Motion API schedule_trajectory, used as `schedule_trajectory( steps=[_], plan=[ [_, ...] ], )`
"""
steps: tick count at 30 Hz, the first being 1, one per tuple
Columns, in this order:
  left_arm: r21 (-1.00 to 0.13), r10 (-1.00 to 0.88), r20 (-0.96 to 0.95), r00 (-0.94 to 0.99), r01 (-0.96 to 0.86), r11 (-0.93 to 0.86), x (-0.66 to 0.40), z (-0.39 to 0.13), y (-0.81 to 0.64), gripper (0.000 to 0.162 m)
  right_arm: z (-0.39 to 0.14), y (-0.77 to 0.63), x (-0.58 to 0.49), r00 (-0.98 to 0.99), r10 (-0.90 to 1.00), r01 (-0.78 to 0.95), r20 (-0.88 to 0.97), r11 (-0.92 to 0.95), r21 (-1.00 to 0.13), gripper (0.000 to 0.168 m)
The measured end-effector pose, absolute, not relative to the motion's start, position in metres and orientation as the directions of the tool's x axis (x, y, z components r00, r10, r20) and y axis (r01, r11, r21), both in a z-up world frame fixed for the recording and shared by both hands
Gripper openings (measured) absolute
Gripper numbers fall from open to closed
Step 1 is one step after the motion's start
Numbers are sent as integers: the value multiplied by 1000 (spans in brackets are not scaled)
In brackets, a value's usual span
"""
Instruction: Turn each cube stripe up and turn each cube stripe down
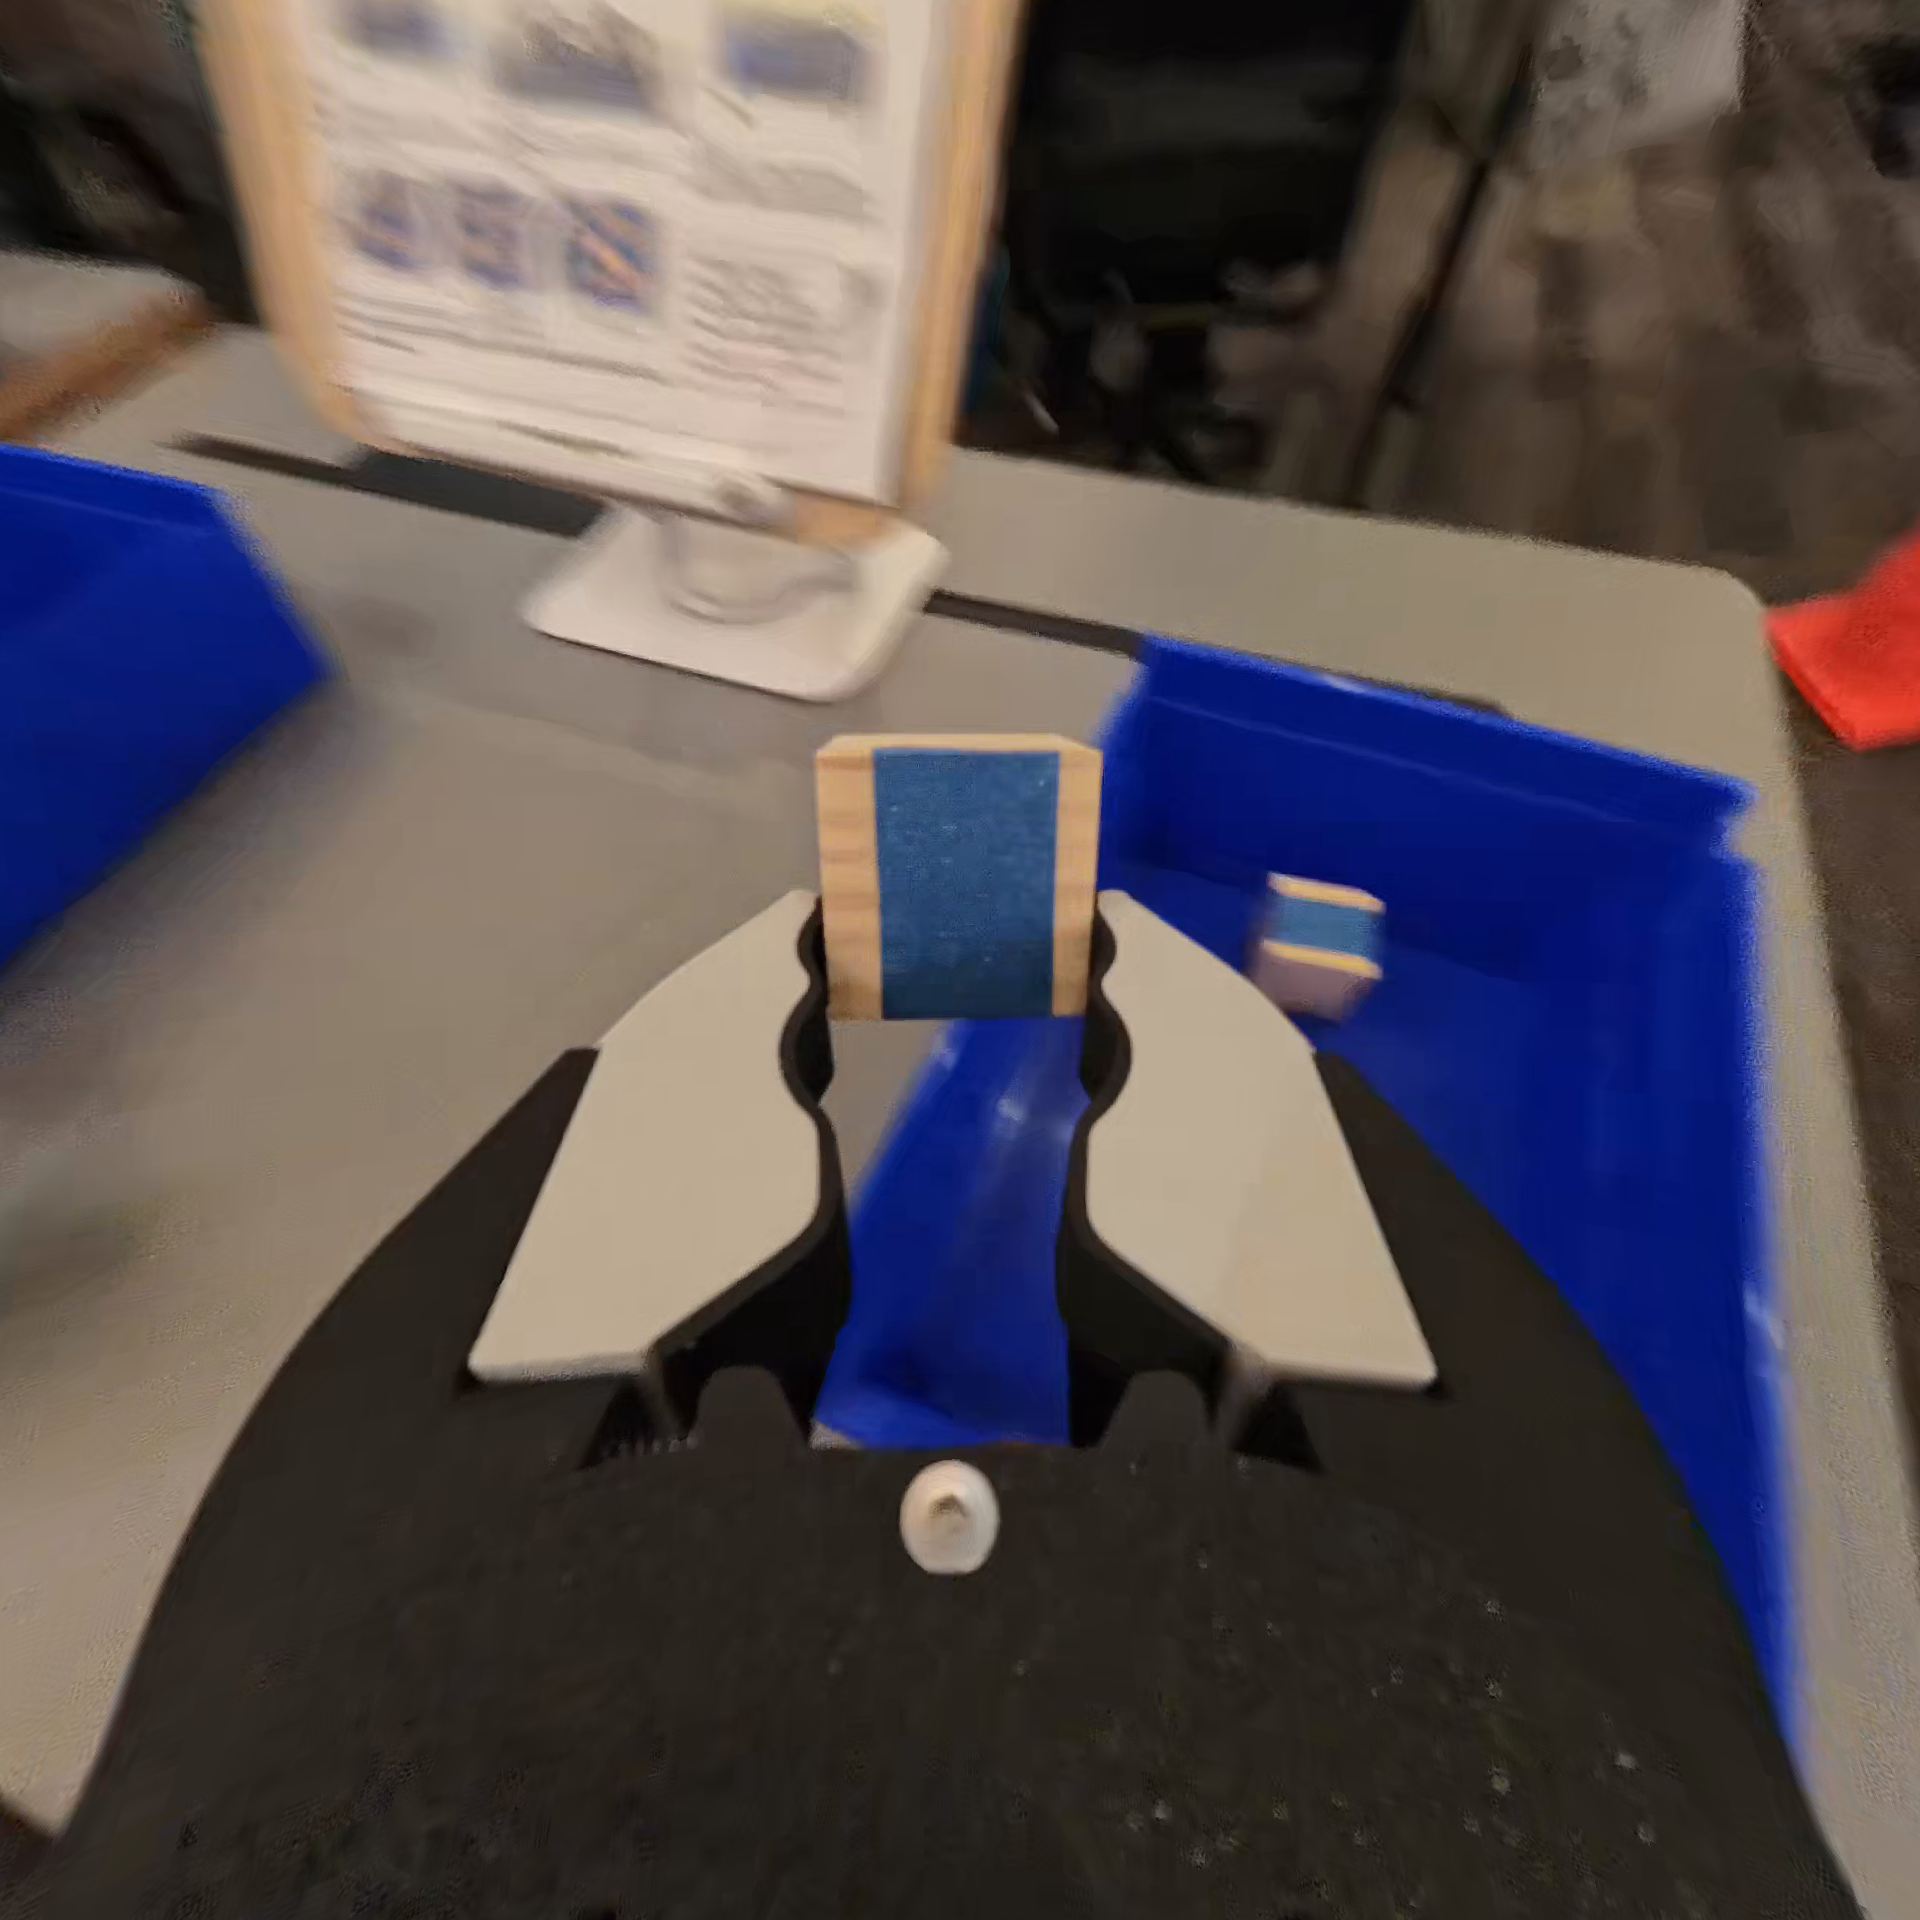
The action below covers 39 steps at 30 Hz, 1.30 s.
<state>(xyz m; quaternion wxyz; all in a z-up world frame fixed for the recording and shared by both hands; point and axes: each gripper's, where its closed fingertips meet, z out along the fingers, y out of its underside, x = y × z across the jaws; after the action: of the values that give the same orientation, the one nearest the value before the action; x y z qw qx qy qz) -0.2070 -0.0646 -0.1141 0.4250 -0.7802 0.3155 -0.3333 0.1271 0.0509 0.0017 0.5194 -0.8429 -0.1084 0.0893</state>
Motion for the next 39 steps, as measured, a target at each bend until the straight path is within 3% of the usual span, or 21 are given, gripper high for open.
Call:
schedule_trajectory(
  steps=[2,5,9,13,19,23,26,28,30,32,34,36,39],
  plan=[
    [-861,-778,256,574,-230,-453,-206,-119,-66,65,-30,77,160,980,200,110,-13,-590,-800,45],
    [-870,-795,259,549,-226,-439,-203,-115,-70,65,-95,104,181,977,203,201,61,-796,-571,46],
    [-878,-800,201,566,-258,-403,-206,-114,-69,65,-149,122,189,964,240,267,119,-889,-372,46],
    [-869,-807,202,554,-279,-409,-203,-119,-71,66,-168,128,189,959,254,279,122,-921,-273,46],
    [-856,-817,204,539,-307,-416,-199,-125,-75,66,-182,126,186,965,250,261,77,-941,-215,46],
    [-851,-820,209,533,-314,-421,-198,-127,-77,67,-181,128,185,970,239,240,36,-937,-254,47],
    [-845,-820,215,531,-320,-428,-197,-130,-77,67,-165,124,190,975,223,216,15,-924,-315,64],
    [-846,-819,209,535,-321,-426,-198,-129,-76,67,-134,116,191,982,187,156,-27,-883,-442,66],
    [-852,-818,206,537,-313,-420,-199,-127,-75,67,-86,105,181,976,204,112,-72,-761,-639,65],
    [-852,-816,213,537,-306,-424,-199,-126,-74,67,-32,82,149,943,306,62,-129,-545,-836,59],
    [-848,-816,222,534,-307,-432,-199,-128,-75,67,7,41,95,853,489,-32,-182,-299,-954,57],
    [-840,-817,229,529,-317,-440,-197,-131,-76,67,12,-11,36,724,659,-112,-205,-181,-977,53],
    [-833,-824,225,520,-336,-439,-194,-133,-81,67,-31,-72,-38,567,789,-141,-239,-192,-971,53]
  ],
)
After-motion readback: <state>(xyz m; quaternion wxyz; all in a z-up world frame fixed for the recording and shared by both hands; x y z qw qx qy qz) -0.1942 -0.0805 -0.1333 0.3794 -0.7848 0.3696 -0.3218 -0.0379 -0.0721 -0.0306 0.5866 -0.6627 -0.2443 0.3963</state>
